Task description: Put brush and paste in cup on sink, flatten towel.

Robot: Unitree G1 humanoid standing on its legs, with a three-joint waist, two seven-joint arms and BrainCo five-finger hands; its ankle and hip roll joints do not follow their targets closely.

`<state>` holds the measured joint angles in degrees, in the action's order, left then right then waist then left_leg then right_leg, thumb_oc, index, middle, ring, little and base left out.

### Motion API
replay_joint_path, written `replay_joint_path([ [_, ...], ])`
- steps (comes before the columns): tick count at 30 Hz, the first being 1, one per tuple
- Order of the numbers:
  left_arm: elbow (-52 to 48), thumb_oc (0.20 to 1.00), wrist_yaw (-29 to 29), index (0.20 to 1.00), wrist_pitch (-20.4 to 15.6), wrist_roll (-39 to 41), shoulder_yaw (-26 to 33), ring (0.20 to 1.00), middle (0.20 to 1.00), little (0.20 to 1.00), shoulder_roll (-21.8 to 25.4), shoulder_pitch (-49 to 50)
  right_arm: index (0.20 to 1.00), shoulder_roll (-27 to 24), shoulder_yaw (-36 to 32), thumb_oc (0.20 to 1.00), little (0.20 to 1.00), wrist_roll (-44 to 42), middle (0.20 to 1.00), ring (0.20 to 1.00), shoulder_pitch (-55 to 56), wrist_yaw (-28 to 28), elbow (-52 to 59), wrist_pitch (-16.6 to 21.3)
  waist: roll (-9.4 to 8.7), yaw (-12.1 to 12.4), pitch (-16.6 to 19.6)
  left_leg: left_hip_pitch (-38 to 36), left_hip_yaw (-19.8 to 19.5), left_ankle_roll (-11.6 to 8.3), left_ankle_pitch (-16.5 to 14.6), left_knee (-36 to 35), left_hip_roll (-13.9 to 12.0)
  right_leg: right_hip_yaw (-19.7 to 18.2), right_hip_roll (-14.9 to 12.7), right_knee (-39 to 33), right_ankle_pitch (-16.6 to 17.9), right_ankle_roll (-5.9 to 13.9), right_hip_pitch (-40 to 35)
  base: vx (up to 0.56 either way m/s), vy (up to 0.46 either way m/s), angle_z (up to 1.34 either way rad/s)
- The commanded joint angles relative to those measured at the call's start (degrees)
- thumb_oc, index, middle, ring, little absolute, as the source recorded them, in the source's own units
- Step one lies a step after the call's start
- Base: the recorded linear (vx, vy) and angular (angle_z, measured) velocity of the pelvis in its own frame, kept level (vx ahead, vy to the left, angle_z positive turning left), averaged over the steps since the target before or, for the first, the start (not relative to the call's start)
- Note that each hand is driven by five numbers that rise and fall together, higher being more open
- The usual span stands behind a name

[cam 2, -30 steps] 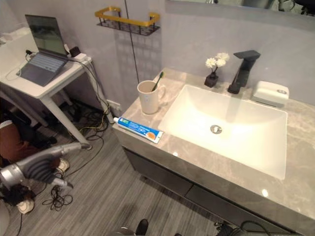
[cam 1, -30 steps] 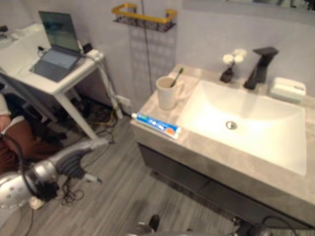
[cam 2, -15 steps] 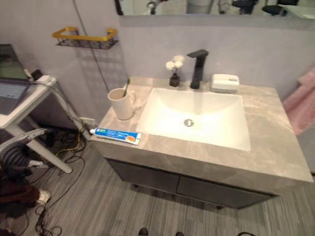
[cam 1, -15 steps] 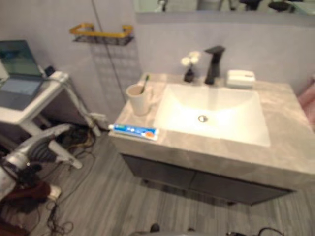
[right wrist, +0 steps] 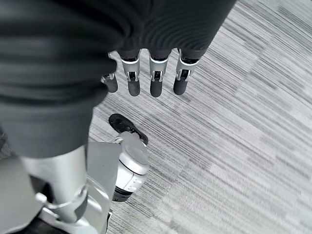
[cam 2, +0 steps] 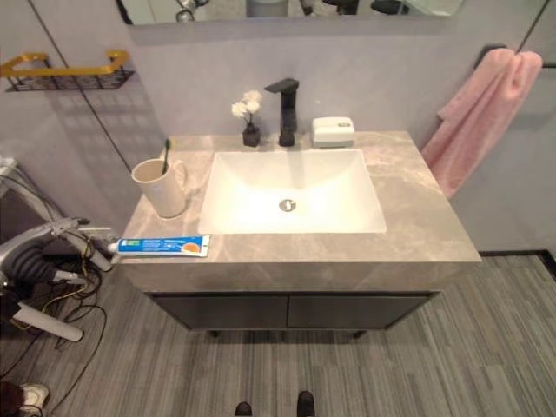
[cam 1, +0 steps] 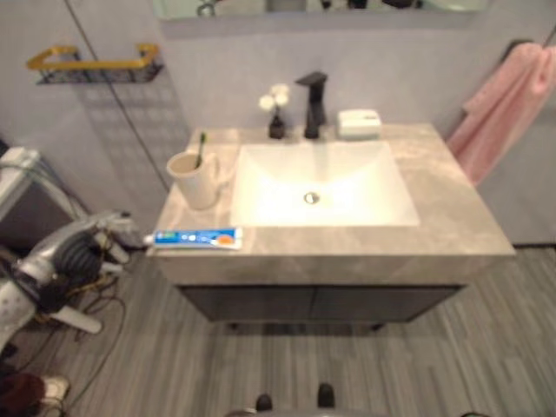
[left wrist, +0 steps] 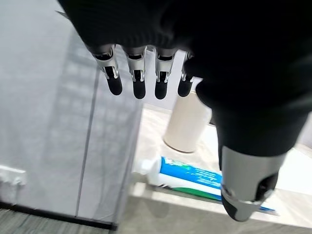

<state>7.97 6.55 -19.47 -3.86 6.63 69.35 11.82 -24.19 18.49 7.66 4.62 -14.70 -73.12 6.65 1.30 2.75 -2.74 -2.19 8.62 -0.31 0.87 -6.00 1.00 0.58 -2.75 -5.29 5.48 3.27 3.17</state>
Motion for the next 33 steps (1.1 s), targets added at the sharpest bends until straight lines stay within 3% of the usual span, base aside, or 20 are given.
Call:
replay_joint_path([
  [1, 2.1, 1.0, -0.9, 1.0, -0.7, -0.6, 2.1, 1.0, 1.0, 1.0, 5.9, -4.4, 1.0, 0.7, 1.6, 1.0, 1.0, -1.0, 1.0, 1.0, -2.7, -0.1, -2.2, 0.3, -1.34, -1.1, -1.9, -2.0, 1.7, 2.11, -5.7, 1.0, 1.4, -1.4, -4.9, 0.3, 1.3, 6.37, -2.4, 0.0, 0.069, -0.37],
  [7, 2.6, 1.0, 0.8, 1.0, -0.8, -2.4, 1.0, 1.0, 1.0, 1.0, 9.8, -4.4, 1.0, -0.1, 1.2, 1.0, 1.0, -0.7, 1.0, 1.0, -2.1, -0.5, -1.1, 0.4, -1.93, -1.5, -2.9, -1.9, 5.3, 2.99, -6.4, 1.0, 1.6, -4.6, -4.8, 0.3, 4.1, 7.86, -0.4, 0.01, 0.076, -0.36],
  [19, -0.5, 1.0, 1.8, 1.0, -1.4, -3.1, 3.9, 1.0, 1.0, 1.0, 12.6, -2.9, 1.0, -1.5, -0.4, 1.0, 1.0, -1.5, 1.0, 1.0, -0.5, -1.8, -1.0, 0.1, -2.32, -1.0, -2.9, -0.4, 6.5, 3.71, -6.7, 1.0, 2.1, -5.2, -5.5, 0.3, 5.8, 8.97, 1.8, 0.02, 0.051, -0.1],
  [33, 1.4, 1.0, 2.0, 1.0, -1.2, -5.0, -6.4, 1.0, 1.0, 1.0, 13.0, -12.8, 1.0, -2.7, -1.3, 1.0, 1.0, -3.3, 1.0, 1.0, 0.5, -1.5, 1.8, 0.8, -3.31, -2.5, -2.7, 3.2, 4.6, 3.85, -5.7, 1.0, 2.3, -5.1, -5.5, 0.3, 5.3, 7.85, 4.6, 0.0, 0.005, 0.02],
])
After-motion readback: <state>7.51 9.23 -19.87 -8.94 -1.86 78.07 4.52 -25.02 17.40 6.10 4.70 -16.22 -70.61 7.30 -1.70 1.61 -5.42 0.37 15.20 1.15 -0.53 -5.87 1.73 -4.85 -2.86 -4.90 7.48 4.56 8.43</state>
